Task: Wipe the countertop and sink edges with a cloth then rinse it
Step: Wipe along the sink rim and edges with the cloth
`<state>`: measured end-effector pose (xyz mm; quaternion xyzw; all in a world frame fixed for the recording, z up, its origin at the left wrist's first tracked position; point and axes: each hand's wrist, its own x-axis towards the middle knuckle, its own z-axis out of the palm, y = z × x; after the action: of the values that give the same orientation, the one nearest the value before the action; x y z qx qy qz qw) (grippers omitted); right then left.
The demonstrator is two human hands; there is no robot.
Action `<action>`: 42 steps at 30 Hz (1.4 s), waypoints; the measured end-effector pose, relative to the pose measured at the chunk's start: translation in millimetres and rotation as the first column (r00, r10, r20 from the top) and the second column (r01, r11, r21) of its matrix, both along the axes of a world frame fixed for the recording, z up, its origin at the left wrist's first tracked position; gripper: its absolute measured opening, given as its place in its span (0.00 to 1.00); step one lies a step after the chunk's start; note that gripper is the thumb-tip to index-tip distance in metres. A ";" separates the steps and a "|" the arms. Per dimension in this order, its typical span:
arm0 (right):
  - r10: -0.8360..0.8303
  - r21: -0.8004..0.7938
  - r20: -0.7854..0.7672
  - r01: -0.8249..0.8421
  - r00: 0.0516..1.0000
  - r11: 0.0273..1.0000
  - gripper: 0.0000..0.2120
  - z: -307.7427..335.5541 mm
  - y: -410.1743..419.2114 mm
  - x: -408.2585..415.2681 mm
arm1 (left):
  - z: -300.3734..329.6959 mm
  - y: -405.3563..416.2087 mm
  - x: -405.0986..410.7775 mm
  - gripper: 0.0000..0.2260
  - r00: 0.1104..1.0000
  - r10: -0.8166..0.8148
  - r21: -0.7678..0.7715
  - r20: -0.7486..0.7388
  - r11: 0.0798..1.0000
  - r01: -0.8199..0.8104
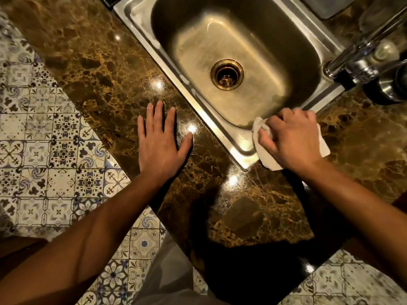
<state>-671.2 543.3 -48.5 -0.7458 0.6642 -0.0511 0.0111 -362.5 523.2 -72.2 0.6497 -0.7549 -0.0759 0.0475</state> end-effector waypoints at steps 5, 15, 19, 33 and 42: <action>0.040 0.011 0.098 -0.041 0.994 0.999 0.16 -11.3 23.8 47.6 | -1.5 -1.2 0.8 0.33 1.000 0.002 -0.007 0.014 1.000 -0.002; -0.073 0.013 0.214 0.072 0.974 0.997 0.16 -12.8 -6.4 98.8 | -0.1 1.0 -1.8 0.34 1.000 -0.001 -0.008 0.018 1.000 0.001; -0.098 0.004 0.159 0.099 0.982 0.995 0.16 -12.7 -37.3 102.5 | 2.6 -0.2 -1.6 0.34 1.000 0.011 0.003 0.016 1.000 -0.011; 0.149 0.139 0.108 -0.163 0.983 0.977 0.18 4.9 25.0 37.9 | 2.8 0.6 -1.7 0.35 1.000 0.011 0.003 0.014 1.000 -0.011; 0.145 0.120 0.148 -0.163 0.978 0.979 0.15 -1.6 16.6 36.6 | 2.9 -0.3 -1.1 0.34 1.000 0.006 0.014 0.022 1.000 -0.007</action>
<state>-634.6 559.9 -50.1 -0.7872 0.6039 -0.0580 0.1104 -363.5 522.9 -69.3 0.6533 -0.7527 -0.0739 0.0351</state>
